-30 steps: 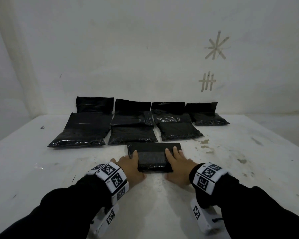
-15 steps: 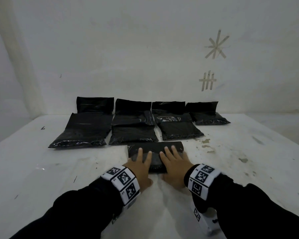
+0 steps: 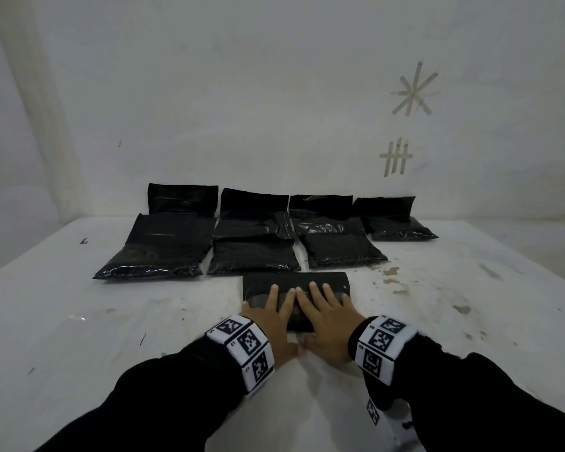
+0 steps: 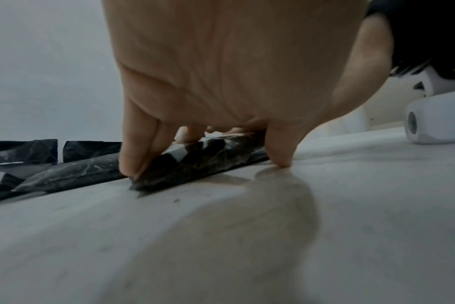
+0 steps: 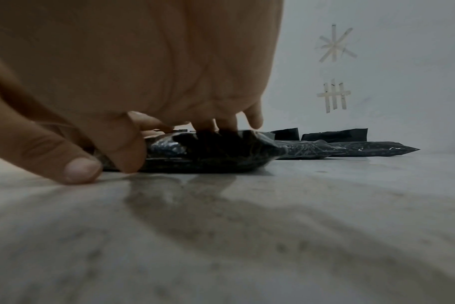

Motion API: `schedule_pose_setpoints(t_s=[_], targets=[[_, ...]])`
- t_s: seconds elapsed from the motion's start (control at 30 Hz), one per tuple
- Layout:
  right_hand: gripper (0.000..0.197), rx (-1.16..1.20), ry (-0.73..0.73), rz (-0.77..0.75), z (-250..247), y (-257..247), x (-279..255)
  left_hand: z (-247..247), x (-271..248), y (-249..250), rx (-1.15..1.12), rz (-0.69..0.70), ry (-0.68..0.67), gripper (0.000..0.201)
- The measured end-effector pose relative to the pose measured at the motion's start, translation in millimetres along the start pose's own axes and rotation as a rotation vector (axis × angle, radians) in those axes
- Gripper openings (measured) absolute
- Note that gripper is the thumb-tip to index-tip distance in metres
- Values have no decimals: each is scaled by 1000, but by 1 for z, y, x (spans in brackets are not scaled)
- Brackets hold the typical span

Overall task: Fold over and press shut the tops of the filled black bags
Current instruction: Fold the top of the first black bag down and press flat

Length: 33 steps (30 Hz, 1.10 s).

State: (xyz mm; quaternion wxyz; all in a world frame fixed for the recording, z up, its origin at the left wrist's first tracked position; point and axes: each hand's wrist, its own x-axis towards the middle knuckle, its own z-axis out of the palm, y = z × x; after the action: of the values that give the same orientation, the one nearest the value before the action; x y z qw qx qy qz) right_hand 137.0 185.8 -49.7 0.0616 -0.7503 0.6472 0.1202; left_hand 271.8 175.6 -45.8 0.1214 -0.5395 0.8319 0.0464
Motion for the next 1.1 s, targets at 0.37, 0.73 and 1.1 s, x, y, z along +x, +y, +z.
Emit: schedule_pose_setpoints(t_s=[0.37,0.73,1.1], targets=[[77,13,7,-18,1,-3,0,10,7,6,136,-3,50,118],[75,38,18,-24,2,-3,0,9,8,1,-113,39,-5,124],[77,66,-11,6,0,-3,0,8,7,-4,-116,22,-32,123]])
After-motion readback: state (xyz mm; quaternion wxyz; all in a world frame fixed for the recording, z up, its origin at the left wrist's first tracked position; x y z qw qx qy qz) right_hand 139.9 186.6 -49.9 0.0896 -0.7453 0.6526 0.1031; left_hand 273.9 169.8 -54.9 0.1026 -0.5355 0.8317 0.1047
